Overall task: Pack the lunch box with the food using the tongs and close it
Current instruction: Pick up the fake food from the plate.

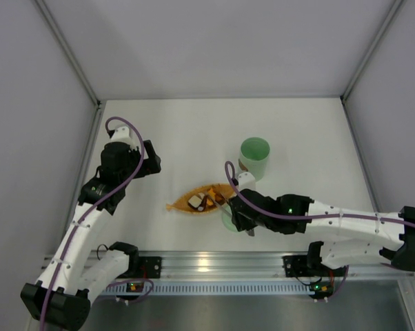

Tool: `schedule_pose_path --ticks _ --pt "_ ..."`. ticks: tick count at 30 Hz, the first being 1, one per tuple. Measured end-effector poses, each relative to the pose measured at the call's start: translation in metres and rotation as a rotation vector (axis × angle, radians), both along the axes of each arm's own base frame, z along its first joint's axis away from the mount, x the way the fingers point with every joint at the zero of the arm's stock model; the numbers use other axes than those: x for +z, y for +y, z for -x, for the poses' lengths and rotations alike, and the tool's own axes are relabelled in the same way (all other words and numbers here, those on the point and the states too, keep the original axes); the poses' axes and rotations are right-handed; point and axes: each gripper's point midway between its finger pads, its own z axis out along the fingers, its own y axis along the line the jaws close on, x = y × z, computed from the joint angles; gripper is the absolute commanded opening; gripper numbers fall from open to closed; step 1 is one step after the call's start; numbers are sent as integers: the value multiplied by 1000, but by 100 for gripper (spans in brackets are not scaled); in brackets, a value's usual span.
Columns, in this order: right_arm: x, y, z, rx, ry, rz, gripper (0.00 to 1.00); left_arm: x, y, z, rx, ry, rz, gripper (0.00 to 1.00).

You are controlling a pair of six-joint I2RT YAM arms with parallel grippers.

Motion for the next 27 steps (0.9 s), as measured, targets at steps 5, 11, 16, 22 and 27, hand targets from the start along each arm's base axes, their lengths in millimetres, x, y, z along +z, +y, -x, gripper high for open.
schedule_pose_path --ticks 5,11,16,22,27 --pt "0 0 1 3 0 3 28 0 0 0 0 0 0 99" --pt "0 0 1 5 0 4 23 0 0 0 0 0 -1 99" --pt "1 0 1 4 -1 5 18 0 0 0 0 0 0 99" --pt "12 -1 -2 -8 -20 -1 17 0 0 0 0 0 -1 99" --pt "23 -7 -5 -24 -43 -6 16 0 0 0 0 0 0 99"
